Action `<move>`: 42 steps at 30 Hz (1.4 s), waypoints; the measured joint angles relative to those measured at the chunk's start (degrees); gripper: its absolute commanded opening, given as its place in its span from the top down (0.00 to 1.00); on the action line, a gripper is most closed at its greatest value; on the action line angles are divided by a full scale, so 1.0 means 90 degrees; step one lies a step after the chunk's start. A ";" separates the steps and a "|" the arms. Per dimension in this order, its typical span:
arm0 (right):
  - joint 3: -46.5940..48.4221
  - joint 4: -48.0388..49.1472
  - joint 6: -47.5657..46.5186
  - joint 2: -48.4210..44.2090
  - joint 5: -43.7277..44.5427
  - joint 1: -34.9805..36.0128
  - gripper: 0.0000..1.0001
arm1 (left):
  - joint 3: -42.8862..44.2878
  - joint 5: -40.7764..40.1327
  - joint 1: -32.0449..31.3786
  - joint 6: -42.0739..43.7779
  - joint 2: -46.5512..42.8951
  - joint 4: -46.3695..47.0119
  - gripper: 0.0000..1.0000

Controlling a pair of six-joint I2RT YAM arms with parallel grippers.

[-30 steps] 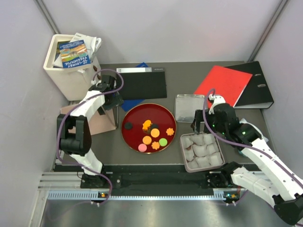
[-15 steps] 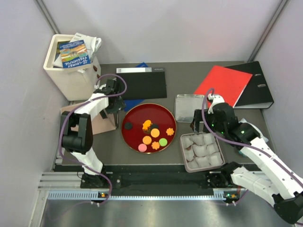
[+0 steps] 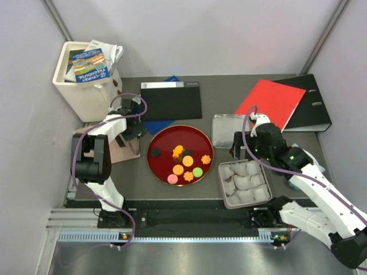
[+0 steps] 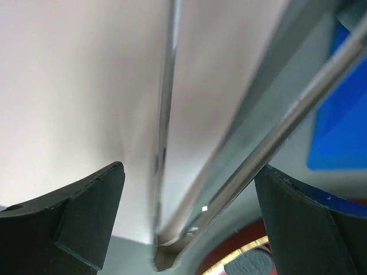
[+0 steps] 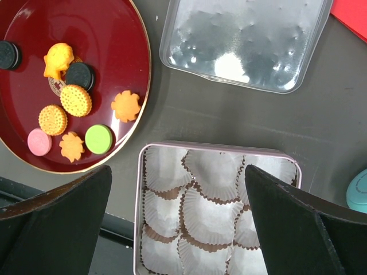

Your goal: Pack the cookies

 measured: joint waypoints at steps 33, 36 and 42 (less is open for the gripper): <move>0.0044 0.0010 -0.0044 0.0124 0.0095 0.0015 0.01 | 0.0406 0.1224 0.0818 0.2261 0.0340 0.0857 0.01; 0.0095 0.0007 -0.0044 0.0117 0.0104 0.0044 0.01 | 0.0355 0.1661 0.0981 0.2482 0.0342 0.0957 0.01; 0.0102 0.0019 -0.0046 0.0107 0.0121 0.0056 0.01 | 0.0345 0.2135 0.1037 0.2803 0.0486 0.1064 0.04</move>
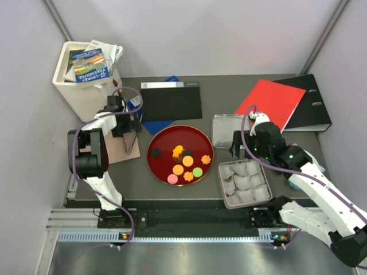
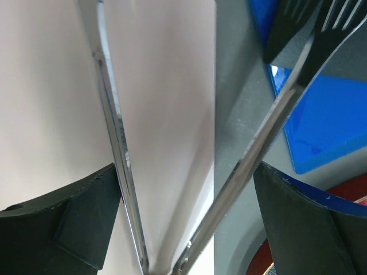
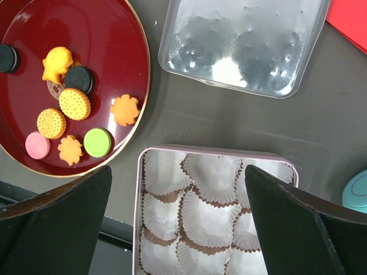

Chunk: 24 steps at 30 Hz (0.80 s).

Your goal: Pack the cookies

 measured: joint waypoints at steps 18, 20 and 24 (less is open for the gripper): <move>-0.0010 0.0002 -0.0002 -0.0121 0.0019 0.0032 0.01 | -0.0231 -0.0695 -0.0430 0.0653 0.0068 0.0175 0.24; -0.0010 0.0002 -0.0002 -0.0141 0.0019 0.0032 0.01 | -0.0250 -0.0920 -0.0559 0.0697 0.0083 0.0187 0.29; -0.0010 0.0002 -0.0005 -0.0153 0.0019 0.0032 0.01 | -0.0265 -0.1035 -0.0648 0.0709 0.0083 0.0228 0.40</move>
